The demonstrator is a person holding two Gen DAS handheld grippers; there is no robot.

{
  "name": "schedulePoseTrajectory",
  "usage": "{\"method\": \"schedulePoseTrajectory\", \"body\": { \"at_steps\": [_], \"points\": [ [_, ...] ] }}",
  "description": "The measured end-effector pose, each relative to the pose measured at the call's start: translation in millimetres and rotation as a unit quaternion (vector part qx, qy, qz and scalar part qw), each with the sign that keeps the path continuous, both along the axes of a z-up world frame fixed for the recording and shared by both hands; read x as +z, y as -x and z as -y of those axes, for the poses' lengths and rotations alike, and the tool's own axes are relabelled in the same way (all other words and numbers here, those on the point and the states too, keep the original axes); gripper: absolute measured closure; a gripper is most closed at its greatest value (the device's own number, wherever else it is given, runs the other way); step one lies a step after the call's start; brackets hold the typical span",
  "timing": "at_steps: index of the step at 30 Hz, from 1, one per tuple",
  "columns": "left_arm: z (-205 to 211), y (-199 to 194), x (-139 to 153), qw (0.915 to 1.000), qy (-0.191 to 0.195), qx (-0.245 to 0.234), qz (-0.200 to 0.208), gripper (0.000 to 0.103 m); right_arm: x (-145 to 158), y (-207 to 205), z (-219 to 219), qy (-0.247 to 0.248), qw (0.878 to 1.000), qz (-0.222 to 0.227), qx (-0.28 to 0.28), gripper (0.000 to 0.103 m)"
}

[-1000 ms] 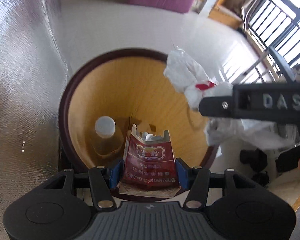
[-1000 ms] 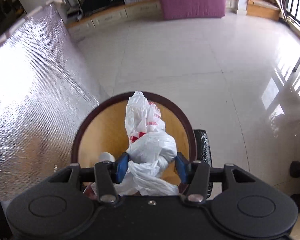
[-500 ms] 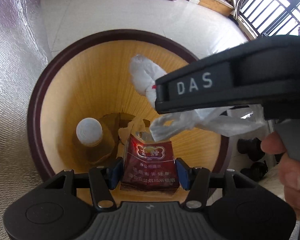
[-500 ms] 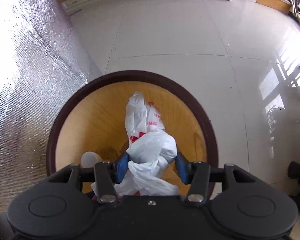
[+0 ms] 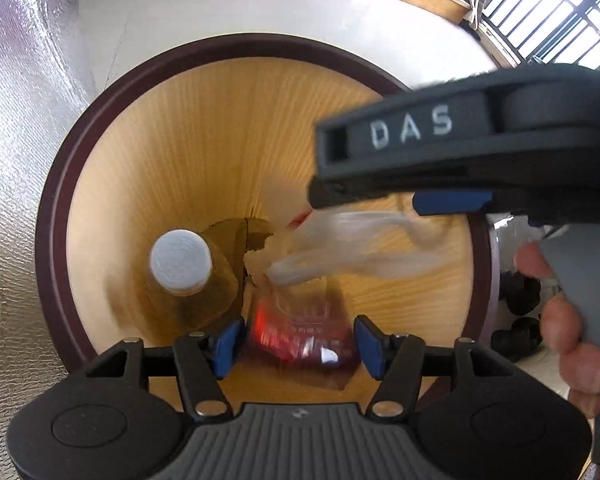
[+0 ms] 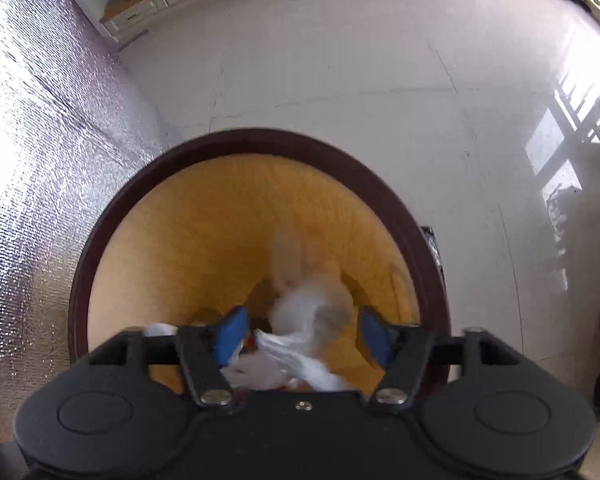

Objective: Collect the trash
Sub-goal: 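Open the left tool to drop the red box while the right tool drops the bag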

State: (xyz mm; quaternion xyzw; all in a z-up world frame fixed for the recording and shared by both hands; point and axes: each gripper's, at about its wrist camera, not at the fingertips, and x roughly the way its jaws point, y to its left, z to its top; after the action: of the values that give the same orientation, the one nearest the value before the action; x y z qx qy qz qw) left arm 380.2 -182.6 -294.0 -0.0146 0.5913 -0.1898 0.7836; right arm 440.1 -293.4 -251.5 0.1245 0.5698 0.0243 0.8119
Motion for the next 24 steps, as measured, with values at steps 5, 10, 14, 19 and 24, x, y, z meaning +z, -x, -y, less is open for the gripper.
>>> {"method": "schedulePoseTrajectory", "body": {
  "at_steps": [5, 10, 14, 19, 24],
  "points": [
    [3, 6, 4, 1.0, 0.005, -0.006, -0.001, 0.029, 2, 4, 2, -0.008, 1.0, 0.004, 0.0, 0.024],
    [5, 13, 13, 0.9999, 0.008, -0.01, 0.004, 0.018, 6, 11, 3, -0.011, 1.0, 0.002, 0.007, 0.024],
    [3, 21, 19, 1.0, -0.001, 0.0, 0.003, 0.011, 12, 14, 4, -0.013, 1.0, 0.005, 0.009, 0.024],
    [-6, 24, 24, 0.9999, -0.004, 0.011, -0.001, 0.01, 23, 22, 6, -0.018, 1.0, 0.017, 0.009, 0.024],
    [-11, 30, 38, 0.9998, -0.002, 0.017, 0.005, 0.009, 37, 29, 10, -0.026, 0.999, 0.034, 0.005, 0.024]
  ]
}}
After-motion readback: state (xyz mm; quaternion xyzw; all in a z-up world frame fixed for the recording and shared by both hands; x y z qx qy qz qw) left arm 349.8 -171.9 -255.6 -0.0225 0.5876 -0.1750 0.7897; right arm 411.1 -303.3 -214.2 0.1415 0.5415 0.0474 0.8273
